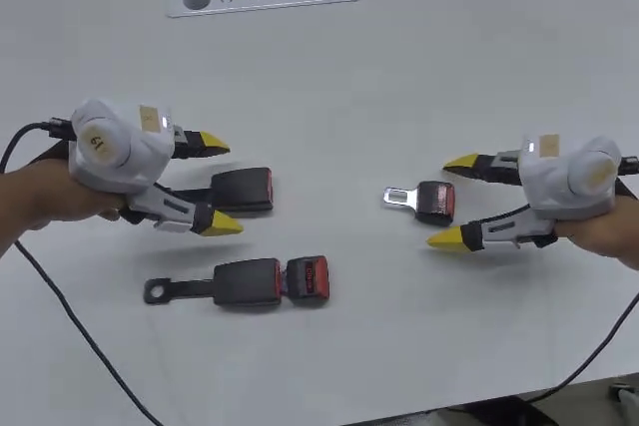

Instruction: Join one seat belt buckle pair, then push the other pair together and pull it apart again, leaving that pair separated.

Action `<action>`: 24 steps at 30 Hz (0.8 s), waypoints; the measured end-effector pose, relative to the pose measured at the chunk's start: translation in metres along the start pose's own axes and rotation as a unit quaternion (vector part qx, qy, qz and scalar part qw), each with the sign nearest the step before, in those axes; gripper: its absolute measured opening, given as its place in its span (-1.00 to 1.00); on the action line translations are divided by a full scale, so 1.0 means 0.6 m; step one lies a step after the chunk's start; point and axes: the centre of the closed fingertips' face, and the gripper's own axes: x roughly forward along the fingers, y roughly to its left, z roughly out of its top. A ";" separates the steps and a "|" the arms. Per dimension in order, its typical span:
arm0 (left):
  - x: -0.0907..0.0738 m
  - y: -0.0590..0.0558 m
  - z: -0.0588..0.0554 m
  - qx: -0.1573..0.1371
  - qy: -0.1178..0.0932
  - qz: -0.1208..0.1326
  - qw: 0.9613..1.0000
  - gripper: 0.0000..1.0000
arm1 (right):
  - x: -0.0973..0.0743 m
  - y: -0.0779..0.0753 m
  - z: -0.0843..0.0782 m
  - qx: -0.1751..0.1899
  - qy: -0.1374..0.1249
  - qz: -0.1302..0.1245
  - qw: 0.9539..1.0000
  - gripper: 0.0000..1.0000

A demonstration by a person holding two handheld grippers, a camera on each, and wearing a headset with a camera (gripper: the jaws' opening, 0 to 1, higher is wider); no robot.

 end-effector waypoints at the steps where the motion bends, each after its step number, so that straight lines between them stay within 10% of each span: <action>1: 0.003 -0.002 -0.004 0.001 0.004 -0.004 1.000 0.31 | -0.001 0.001 -0.002 -0.004 0.001 0.001 1.000 0.31; 24: 0.017 0.020 -0.018 0.071 0.033 -0.017 0.997 -0.30 | 0.009 -0.019 0.007 -0.070 0.011 0.027 0.997 -0.27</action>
